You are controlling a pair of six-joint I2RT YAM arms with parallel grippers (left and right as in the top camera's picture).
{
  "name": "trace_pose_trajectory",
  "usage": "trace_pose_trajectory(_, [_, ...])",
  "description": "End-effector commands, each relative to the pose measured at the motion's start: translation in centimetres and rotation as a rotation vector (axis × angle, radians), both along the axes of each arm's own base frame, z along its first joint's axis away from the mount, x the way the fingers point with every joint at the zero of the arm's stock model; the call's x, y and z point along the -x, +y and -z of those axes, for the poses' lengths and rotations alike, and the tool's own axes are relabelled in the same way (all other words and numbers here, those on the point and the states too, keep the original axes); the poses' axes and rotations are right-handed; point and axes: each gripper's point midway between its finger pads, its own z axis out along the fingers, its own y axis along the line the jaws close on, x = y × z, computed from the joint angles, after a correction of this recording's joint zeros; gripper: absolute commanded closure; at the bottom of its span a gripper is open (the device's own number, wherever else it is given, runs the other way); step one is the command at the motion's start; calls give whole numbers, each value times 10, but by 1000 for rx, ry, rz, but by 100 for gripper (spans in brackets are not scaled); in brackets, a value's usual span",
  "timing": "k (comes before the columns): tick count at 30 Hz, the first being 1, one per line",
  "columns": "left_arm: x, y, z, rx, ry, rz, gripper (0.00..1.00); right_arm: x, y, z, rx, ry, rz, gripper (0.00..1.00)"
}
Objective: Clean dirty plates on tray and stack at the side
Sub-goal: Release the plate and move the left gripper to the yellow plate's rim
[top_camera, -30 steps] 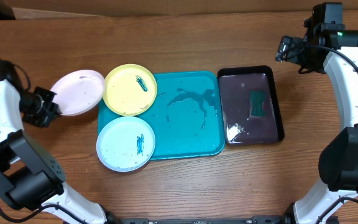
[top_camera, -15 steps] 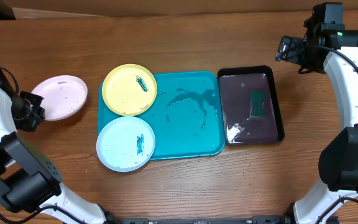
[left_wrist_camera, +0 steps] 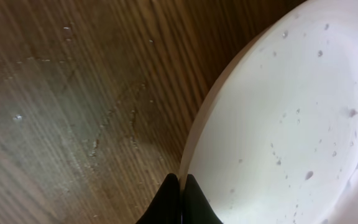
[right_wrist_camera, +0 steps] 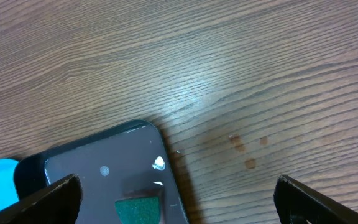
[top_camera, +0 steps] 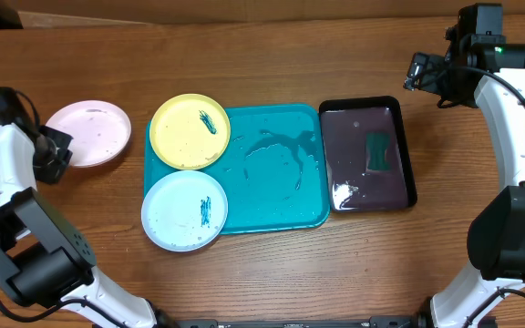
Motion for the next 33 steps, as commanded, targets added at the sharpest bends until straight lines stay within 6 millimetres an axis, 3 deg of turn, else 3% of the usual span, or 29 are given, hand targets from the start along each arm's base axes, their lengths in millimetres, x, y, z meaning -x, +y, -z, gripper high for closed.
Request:
trace_pose_trajectory(1, [-3,-5,10,-13,12,33,96,-4,0,-15,4,-41,1,0])
trace_pose_trajectory(6, [-6,-1,9,-48,9,39,95,-4,0,-15,5,-41,1,0])
trace_pose_trajectory(9, [-11,2,8,-62,-11,40,76,-4,0,-15,4,-41,1,0])
trace_pose_trajectory(10, [-13,3,7,-68,-18,41,64,-4,0,-15,4,-41,1,0])
trace_pose_trajectory(13, [-13,3,7,-66,-15,47,48,-4,0,-15,4,-41,1,0])
trace_pose_trajectory(14, [-12,2,8,-65,-11,66,38,-4,0,-15,4,-41,1,0])
trace_pose_trajectory(20, [-19,-15,8,-6,-40,228,14,-4,0,-15,4,-41,1,0])
trace_pose_trajectory(28, [-43,-63,4,105,-136,443,5,-4,0,-15,4,-41,2,0])
trace_pose_trajectory(33, [-52,-100,4,118,-133,595,6,-4,0,-15,4,-41,1,0])
